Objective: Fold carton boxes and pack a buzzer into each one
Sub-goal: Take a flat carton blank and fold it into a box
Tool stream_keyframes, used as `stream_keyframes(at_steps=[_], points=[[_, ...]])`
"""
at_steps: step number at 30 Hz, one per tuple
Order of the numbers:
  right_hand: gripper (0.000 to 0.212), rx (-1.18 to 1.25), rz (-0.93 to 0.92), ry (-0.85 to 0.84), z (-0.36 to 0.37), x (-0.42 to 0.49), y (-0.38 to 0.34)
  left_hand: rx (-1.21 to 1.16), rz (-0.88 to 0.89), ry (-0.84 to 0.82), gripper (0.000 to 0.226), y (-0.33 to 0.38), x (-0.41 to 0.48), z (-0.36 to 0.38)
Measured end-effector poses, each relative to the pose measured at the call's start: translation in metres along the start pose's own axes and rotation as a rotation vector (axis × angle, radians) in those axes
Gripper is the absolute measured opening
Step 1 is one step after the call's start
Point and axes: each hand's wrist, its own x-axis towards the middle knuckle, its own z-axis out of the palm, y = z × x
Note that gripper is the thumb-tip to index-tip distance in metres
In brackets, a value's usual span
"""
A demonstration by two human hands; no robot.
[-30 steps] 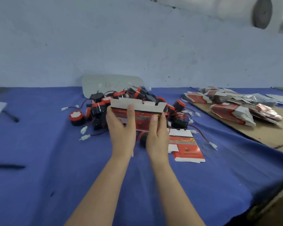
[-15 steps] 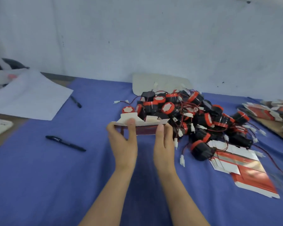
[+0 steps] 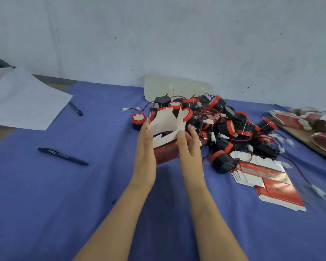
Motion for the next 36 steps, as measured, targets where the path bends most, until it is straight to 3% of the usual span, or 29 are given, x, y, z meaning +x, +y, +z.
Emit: stream_keyframes(at_steps=[3,6,10,12,16,19,23,27,30,33,36], points=[[0.044,0.024,0.039,-0.115,-0.005,0.002,-0.005,-0.025,0.013,-0.037,0.107,0.002,-0.002,-0.001],[0.031,-0.011,0.091,-0.142,-0.006,0.002,-0.01,0.014,0.031,-0.018,0.101,0.006,-0.003,-0.001],[0.025,-0.01,0.14,-0.079,-0.003,-0.001,-0.012,0.208,0.085,0.079,0.033,0.009,-0.004,0.001],[0.024,0.001,0.139,-0.052,-0.002,0.0,-0.011,0.233,0.084,0.099,0.012,0.007,-0.004,0.001],[0.028,0.051,0.088,-0.005,0.003,0.0,-0.009,0.233,0.05,0.117,0.036,0.001,0.0,0.0],[0.045,0.026,-0.087,0.046,0.007,-0.005,-0.011,0.239,0.072,0.127,0.048,0.002,-0.001,0.003],[0.039,-0.049,-0.264,0.043,0.012,-0.011,-0.01,0.239,0.054,0.178,0.038,0.004,0.0,0.002],[0.011,-0.221,-0.241,-0.009,0.006,-0.006,-0.004,0.287,0.012,0.206,0.014,0.003,0.001,-0.001],[0.023,-0.337,-0.229,-0.005,0.002,-0.004,0.004,0.372,0.116,0.17,0.001,0.004,-0.002,-0.001],[0.039,-0.299,-0.172,0.083,0.003,-0.004,0.007,0.46,0.197,0.119,0.016,0.002,-0.003,-0.003],[0.039,-0.224,-0.115,0.133,0.004,-0.004,0.005,0.536,0.287,0.107,0.026,-0.001,-0.003,-0.007]])
